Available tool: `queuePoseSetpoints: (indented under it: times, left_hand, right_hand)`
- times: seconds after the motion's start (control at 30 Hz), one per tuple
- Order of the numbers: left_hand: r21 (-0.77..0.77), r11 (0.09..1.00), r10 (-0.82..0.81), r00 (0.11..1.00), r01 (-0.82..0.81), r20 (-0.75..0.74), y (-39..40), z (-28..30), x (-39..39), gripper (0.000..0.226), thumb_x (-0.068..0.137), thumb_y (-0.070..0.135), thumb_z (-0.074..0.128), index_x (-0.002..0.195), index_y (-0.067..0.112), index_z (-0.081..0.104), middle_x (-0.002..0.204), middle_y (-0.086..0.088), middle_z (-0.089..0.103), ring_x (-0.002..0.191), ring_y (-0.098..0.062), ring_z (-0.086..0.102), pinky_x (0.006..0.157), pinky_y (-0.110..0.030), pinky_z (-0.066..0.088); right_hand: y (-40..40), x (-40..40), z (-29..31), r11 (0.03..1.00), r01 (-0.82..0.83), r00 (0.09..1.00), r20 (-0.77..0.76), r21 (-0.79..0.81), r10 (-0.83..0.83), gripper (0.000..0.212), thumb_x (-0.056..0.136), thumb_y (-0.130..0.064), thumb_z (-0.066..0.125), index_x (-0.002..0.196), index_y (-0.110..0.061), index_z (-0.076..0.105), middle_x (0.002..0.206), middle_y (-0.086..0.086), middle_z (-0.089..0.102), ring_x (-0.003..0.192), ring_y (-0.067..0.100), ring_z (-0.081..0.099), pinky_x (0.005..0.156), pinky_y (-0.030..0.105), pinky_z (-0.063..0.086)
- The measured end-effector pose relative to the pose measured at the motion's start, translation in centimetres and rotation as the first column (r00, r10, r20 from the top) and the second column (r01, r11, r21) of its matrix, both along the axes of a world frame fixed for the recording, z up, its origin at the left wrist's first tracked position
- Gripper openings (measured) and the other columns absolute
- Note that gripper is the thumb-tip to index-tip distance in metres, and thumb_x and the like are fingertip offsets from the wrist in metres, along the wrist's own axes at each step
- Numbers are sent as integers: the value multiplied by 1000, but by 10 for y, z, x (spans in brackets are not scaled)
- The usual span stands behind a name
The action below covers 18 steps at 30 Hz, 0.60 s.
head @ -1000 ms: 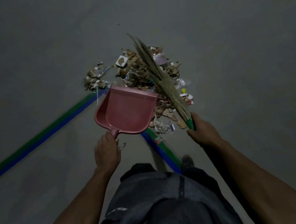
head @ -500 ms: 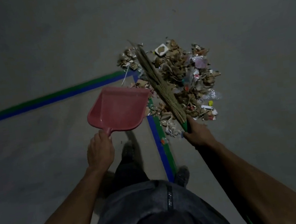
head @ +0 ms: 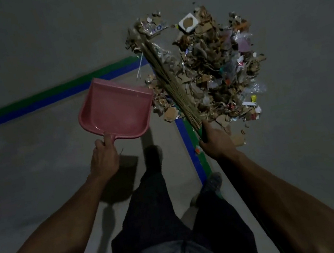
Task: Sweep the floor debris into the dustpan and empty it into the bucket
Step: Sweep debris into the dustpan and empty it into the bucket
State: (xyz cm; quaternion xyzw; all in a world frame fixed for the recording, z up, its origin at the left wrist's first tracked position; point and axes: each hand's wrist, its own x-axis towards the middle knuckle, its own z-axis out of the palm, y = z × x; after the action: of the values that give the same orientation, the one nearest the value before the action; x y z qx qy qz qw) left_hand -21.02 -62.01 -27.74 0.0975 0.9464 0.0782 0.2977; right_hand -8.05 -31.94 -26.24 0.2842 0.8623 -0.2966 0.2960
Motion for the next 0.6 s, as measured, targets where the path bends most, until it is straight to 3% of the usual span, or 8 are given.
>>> queuePoseSetpoints:
  times: [0.07, 0.2, 0.37, 0.5, 0.6]
  left_hand:
    - [-20, 1000, 5, 1000, -5, 13, -3, -21, -14, 57, 96, 11, 46, 147, 12, 21, 112, -26, 41, 88, -43, 50, 73, -50, 42]
    - [-73, 996, 50, 998, -48, 35, -10, -80, -25, 50, 96, 11, 46, 142, 6, 26, 113, -28, 41, 84, -44, 53, 70, -51, 45]
    - [-155, 984, 98, 994, -88, 55, -20, -159, -25, 43, 96, 10, 46, 135, -1, 32, 117, -31, 40, 83, -47, 53, 66, -46, 38]
    - [-202, 978, 60, 996, -44, 72, -22, -215, -22, 42, 96, 12, 47, 134, 0, 32, 117, -31, 40, 92, -53, 54, 72, -50, 40]
    - [-197, 980, 37, 996, -20, 85, -22, -246, -23, 47, 96, 13, 46, 138, 3, 28, 117, -30, 39, 93, -52, 54, 74, -50, 41]
  right_hand:
    - [-4, -15, -24, 1000, -18, 1000, 25, 20, 17, 71, 90, -20, 58, 150, -20, 19, 108, 20, 60, 83, 33, 56, 63, 36, 46]
    - [-14, -31, -95, 997, -68, 994, 93, 36, 64, 76, 90, -27, 55, 153, -20, 13, 135, 26, 44, 111, 43, 55, 82, 45, 47]
    - [-41, -25, -199, 983, -184, 975, 119, -23, 186, 72, 97, -32, 47, 156, -18, 8, 129, 27, 47, 103, 43, 57, 79, 43, 46]
    - [-57, -5, -266, 974, -222, 962, 150, -49, 227, 58, 98, -43, 46, 146, -19, 23, 117, 23, 55, 91, 38, 59, 68, 37, 32]
    - [-52, 1, -301, 980, -193, 962, 185, -53, 200, 51, 99, -40, 48, 141, -17, 30, 110, 21, 61, 81, 31, 56, 68, 33, 33]
